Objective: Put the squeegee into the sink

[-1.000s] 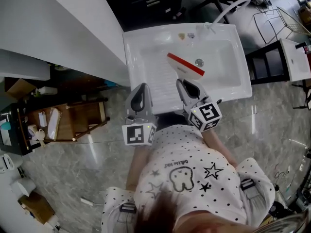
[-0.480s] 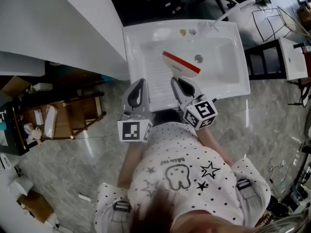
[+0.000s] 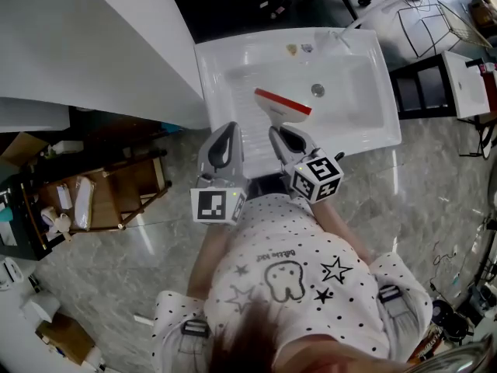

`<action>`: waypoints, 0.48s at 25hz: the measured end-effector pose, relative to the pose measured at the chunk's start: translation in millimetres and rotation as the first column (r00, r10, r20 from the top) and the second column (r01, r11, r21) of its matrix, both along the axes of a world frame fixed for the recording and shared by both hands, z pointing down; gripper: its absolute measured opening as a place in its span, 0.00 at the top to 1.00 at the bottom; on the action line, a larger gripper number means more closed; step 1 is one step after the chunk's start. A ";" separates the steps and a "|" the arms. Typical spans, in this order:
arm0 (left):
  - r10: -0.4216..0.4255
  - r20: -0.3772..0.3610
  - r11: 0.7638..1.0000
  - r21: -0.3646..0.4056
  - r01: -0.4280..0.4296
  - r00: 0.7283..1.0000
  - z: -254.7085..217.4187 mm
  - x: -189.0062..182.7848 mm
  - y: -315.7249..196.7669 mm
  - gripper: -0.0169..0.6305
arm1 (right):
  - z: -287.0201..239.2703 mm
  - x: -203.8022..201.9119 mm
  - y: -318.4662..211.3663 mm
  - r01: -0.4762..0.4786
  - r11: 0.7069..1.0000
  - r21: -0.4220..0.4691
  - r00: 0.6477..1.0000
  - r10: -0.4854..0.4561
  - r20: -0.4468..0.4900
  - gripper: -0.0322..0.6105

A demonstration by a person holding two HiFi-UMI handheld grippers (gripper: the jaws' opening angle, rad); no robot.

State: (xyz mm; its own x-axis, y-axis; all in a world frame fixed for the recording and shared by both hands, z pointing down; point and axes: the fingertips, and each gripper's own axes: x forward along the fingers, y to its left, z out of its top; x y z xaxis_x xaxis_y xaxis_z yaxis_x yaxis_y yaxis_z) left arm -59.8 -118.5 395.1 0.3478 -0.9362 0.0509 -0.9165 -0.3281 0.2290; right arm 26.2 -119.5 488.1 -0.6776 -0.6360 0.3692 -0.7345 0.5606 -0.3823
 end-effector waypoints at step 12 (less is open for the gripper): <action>-0.021 -0.001 1.000 0.021 0.021 1.000 -3.5 -12.3 5.6 0.98 | 12.0 -13.1 -1.6 0.022 0.999 -0.023 1.000 -0.022 -0.011 0.92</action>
State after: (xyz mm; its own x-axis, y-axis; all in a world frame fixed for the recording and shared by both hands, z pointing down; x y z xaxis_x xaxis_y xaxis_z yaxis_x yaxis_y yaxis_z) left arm -72.1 -112.9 391.6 0.3285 -0.9440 0.0310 -0.9228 -0.3138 0.2234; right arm 13.1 -121.0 500.0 -0.6872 -0.6121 0.3912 -0.7263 0.5681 -0.3871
